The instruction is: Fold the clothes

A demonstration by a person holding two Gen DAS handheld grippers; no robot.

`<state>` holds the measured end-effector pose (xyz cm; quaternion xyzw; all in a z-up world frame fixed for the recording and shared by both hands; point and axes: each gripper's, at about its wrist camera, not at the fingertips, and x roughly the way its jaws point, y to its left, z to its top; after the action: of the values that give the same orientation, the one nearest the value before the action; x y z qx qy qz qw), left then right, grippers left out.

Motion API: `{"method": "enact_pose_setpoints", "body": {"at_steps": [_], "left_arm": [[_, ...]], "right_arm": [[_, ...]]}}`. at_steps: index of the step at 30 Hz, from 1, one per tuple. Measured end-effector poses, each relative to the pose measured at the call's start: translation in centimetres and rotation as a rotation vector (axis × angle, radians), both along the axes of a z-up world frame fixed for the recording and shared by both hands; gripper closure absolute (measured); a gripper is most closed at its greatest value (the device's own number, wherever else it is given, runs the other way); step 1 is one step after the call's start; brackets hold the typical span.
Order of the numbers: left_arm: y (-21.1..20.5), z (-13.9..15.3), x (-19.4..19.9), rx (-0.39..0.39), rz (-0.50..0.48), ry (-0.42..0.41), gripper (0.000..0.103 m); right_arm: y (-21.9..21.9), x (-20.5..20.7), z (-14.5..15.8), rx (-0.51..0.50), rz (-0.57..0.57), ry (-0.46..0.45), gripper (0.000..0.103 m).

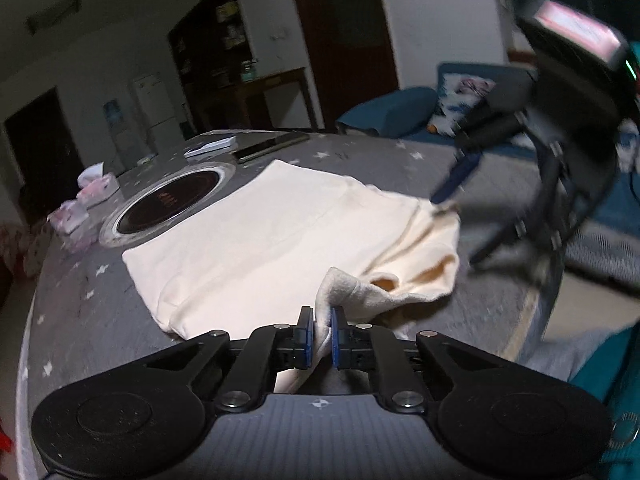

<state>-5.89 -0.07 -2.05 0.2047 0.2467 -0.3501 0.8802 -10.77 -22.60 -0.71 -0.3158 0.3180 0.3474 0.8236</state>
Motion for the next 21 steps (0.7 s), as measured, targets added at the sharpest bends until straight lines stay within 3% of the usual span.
{"method": "enact_pose_setpoints", "body": {"at_steps": [8, 11, 14, 17, 21], "left_arm": [[0.6, 1.0, 2.1, -0.093, 0.067, 0.065, 0.094], [0.7, 1.1, 2.8, -0.113, 0.08, 0.088, 0.094], [1.1, 1.2, 2.5, -0.103, 0.071, 0.092, 0.089], [1.7, 0.9, 1.8, -0.069, 0.057, 0.08, 0.087], [2.0, 0.0, 0.8, 0.0, 0.053, 0.063, 0.078]], "right_arm": [[1.3, 0.8, -1.5, -0.01, 0.042, -0.096, 0.046], [1.4, 1.8, -1.7, 0.029, 0.028, -0.084, 0.056], [1.2, 2.9, -1.6, 0.067, -0.001, -0.038, 0.08], [0.5, 3.9, -1.0, 0.124, -0.044, 0.009, 0.088], [-0.1, 4.7, -0.3, 0.17, -0.082, 0.039, 0.089]]}}
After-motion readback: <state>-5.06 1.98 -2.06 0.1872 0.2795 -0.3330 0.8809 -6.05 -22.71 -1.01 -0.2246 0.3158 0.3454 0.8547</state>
